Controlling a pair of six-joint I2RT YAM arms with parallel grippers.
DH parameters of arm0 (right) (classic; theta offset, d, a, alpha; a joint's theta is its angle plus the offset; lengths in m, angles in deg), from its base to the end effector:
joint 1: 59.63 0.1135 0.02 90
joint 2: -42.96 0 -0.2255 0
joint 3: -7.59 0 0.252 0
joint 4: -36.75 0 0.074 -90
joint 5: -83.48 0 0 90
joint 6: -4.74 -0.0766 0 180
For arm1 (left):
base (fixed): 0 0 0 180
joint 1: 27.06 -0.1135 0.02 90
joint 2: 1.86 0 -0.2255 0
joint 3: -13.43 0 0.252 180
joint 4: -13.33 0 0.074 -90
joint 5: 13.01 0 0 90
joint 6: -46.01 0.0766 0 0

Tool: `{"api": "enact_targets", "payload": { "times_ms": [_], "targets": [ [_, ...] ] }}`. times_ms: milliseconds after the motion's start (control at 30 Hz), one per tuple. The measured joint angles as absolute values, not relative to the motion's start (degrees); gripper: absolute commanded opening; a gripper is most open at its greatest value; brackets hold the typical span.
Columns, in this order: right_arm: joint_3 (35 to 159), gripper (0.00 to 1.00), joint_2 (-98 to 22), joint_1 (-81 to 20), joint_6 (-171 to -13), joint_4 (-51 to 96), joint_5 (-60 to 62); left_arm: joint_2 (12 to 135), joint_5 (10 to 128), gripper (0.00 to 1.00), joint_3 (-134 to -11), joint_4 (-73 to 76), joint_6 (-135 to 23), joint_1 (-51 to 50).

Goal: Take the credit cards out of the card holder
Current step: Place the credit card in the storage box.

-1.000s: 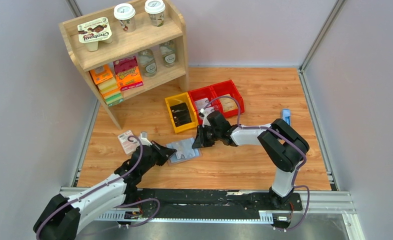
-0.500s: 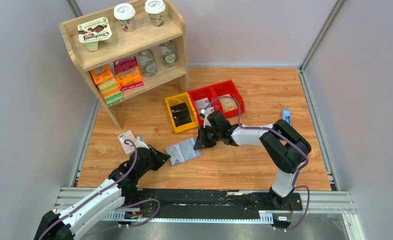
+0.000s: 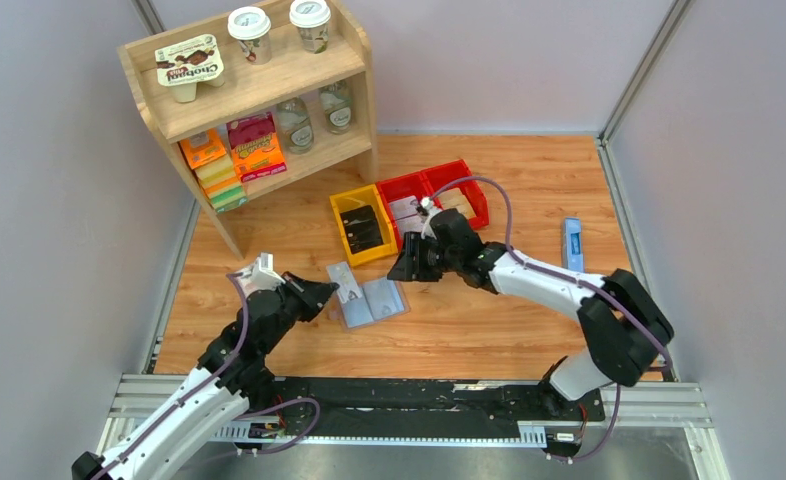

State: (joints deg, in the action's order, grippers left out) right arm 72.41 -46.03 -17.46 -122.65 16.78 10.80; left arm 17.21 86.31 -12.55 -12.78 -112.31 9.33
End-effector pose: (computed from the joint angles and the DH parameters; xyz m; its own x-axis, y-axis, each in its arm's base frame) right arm 0.2452 0.2529 0.1333 -0.8954 -0.0289 -0.4443 -0.3216 0.7321 0.6005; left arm 0.1670 -0.1077 0.1683 -0.5274 -0.7504 -0.3984 -0.0752 0.5083 -0.8579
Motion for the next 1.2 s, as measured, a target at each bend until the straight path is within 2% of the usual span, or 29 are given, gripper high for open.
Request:
{"api": "enact_targets", "payload": {
  "times_ms": [133, 400, 633, 967, 1100, 1200],
  "targets": [
    [70.8, 0.64, -39.1, -17.4, -128.2, 21.8, 10.2, 18.6, 87.2, 0.00, -12.5, -4.8, -115.0, 9.3],
    [62.3, 0.65, -32.7, -14.4, -140.0, 37.4, 5.6, 33.9, 89.3, 0.00, -13.2, 18.3, -121.7, 9.8],
    [61.5, 0.62, -32.6, -11.6, -143.3, 45.4, 2.0, 41.0, 91.8, 0.00, -16.4, 29.5, -123.8, 11.2],
    [66.6, 0.57, -35.2, -11.5, -144.5, 52.5, 0.6, 42.4, 94.2, 0.00, -19.1, 34.1, -125.3, 12.0],
    [69.2, 0.50, -37.0, -11.5, -144.4, 54.0, 1.1, 42.7, 95.0, 0.00, -19.3, 34.2, -125.8, 12.0],
    [70.1, 0.41, -37.8, -11.5, -144.3, 54.5, 1.1, 43.0, 95.4, 0.00, -19.3, 34.3, -126.0, 12.0]
  ]
}}
